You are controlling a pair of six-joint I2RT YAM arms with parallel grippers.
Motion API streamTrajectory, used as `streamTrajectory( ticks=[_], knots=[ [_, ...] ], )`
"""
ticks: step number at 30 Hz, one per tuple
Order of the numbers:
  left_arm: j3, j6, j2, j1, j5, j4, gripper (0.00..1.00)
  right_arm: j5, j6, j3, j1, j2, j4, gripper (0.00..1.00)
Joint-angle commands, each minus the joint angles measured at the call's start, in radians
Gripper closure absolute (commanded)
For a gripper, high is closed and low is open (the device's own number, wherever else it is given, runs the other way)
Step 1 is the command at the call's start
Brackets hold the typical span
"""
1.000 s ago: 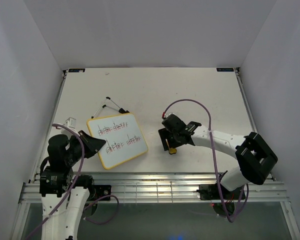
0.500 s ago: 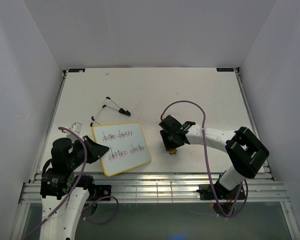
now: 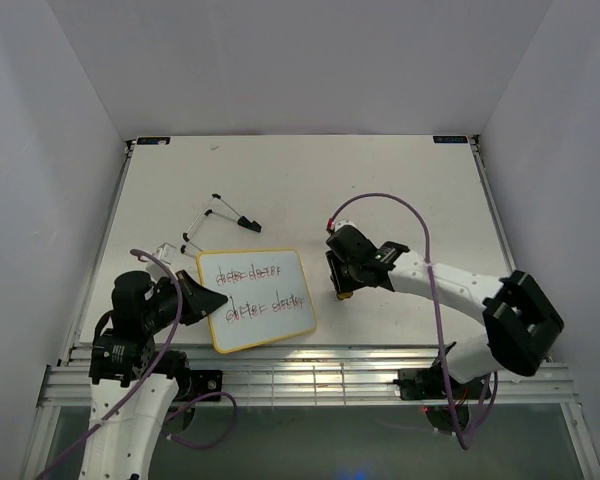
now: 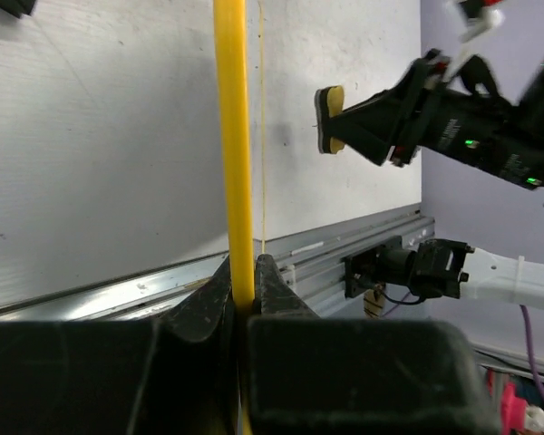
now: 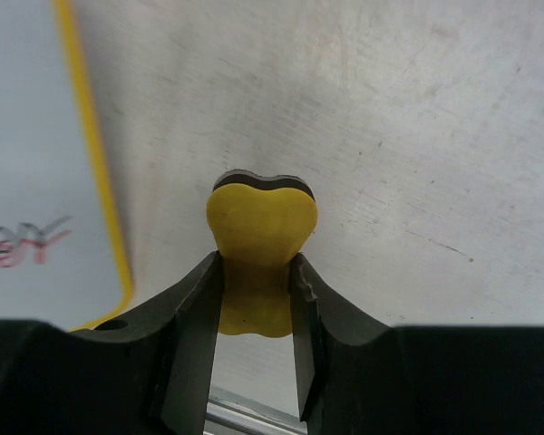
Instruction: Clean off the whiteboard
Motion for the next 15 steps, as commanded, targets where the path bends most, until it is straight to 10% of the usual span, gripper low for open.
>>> streamTrajectory(
  ticks=[1,6,15],
  knots=[
    [-0.043,-0.016,0.031,-0.007,0.126,0.139,1.0,-0.024,-0.021,0.004,0.004,-0.159,0.01,0.69],
    [-0.184,-0.143,0.107,-0.007,0.291,0.413,1.0,-0.326,-0.092,-0.033,0.011,-0.31,0.203,0.74],
    [-0.228,-0.146,0.287,-0.018,0.362,0.608,1.0,-0.323,-0.216,0.199,0.157,-0.16,0.201,0.78]
  ],
)
